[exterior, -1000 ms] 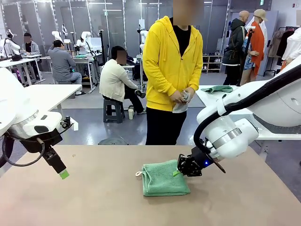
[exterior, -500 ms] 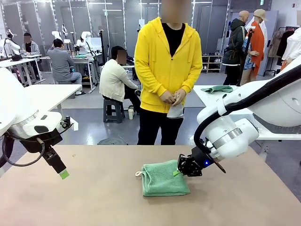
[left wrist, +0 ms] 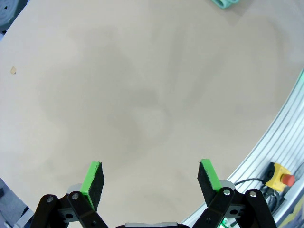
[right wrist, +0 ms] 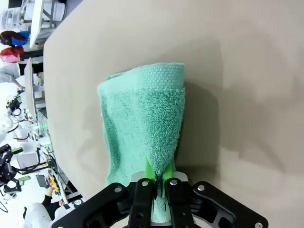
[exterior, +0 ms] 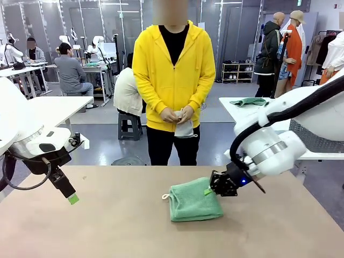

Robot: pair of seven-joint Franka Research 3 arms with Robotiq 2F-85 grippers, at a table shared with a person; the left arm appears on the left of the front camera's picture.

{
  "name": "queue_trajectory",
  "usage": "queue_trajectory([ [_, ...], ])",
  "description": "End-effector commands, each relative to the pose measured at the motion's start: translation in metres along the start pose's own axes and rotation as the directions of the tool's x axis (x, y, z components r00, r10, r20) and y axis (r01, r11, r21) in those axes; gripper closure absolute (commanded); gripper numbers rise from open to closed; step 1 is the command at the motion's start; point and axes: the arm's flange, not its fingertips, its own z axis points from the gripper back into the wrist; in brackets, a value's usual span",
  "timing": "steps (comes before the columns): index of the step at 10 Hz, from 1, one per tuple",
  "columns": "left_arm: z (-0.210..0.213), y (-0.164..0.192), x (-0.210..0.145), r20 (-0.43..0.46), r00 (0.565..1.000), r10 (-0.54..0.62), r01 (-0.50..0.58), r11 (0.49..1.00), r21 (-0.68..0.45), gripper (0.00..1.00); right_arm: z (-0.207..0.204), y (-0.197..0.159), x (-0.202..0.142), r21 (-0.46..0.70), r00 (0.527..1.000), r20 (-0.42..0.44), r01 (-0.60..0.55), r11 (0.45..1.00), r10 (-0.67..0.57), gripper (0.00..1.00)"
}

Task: Fold the towels and place them in the basket.
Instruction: Place the folded Towel with hook on the right side of the table.

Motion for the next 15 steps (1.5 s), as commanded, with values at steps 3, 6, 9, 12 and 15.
queue_trajectory([
  [3, 0.000, 0.001, 0.004, -0.004, 1.000, 0.014, -0.014, 1.000, 0.013, 0.00, 0.081, -0.054, -0.005, -0.007, 0.999, 0.022, 0.047, 0.999, -0.046, 0.94],
  [6, 0.000, 0.001, 0.004, -0.004, 1.000, 0.014, -0.014, 1.000, 0.013, 0.00, 0.140, -0.119, 0.005, 0.021, 0.989, 0.096, 0.113, 0.993, -0.114, 0.94],
  [9, 0.000, 0.001, 0.004, -0.004, 1.000, 0.014, -0.014, 1.000, 0.013, 0.00, 0.175, -0.169, 0.018, 0.009, 0.983, 0.113, 0.147, 0.989, -0.147, 0.94],
  [12, 0.000, 0.001, 0.004, -0.004, 1.000, 0.014, -0.014, 1.000, 0.013, 0.00, 0.195, -0.183, 0.031, -0.040, 0.993, 0.070, 0.094, 0.995, -0.091, 0.94],
  [15, 0.000, 0.001, 0.004, -0.004, 1.000, 0.014, -0.014, 1.000, 0.013, 0.00, 0.206, -0.191, 0.039, -0.106, 0.993, 0.051, 0.107, 0.989, -0.102, 0.94],
])
